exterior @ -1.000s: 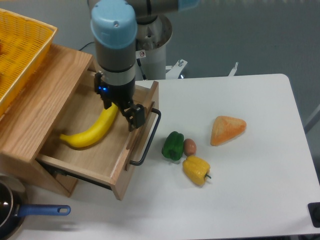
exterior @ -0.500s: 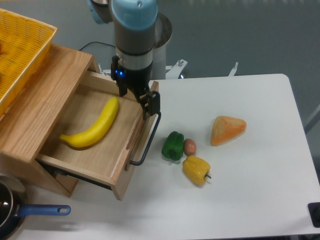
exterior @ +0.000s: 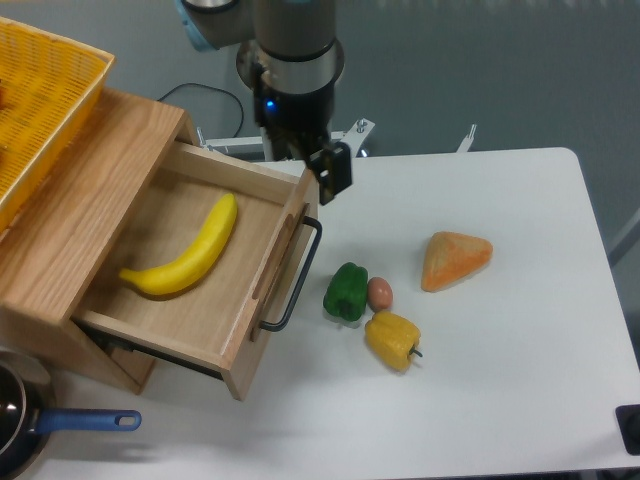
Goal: Place the banana in the top drawer
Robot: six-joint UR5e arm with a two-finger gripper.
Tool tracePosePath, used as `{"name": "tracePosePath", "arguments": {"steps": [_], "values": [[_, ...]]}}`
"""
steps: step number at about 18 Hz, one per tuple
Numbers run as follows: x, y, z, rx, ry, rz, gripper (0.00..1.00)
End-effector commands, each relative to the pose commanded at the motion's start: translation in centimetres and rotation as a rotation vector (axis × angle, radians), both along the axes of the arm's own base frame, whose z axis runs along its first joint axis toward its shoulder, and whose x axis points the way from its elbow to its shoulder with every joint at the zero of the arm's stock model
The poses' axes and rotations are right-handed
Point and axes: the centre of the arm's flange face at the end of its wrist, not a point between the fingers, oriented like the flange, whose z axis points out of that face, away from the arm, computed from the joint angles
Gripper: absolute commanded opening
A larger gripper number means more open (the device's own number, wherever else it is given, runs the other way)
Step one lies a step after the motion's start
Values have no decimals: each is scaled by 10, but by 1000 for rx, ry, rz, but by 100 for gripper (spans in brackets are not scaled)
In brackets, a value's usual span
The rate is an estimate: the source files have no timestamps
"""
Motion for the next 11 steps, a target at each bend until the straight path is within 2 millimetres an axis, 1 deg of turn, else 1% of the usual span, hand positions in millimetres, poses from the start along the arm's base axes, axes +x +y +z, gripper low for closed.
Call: {"name": "tracePosePath", "arguments": {"steps": [2, 6, 8, 11], "values": [[-19, -16, -1, -7, 2, -29, 100], [-46, -42, -7, -36, 15, -86, 100], [-55, -49, -11, -48, 19, -110, 100], [-63, -53, -16, -52, 12, -99, 100]]}}
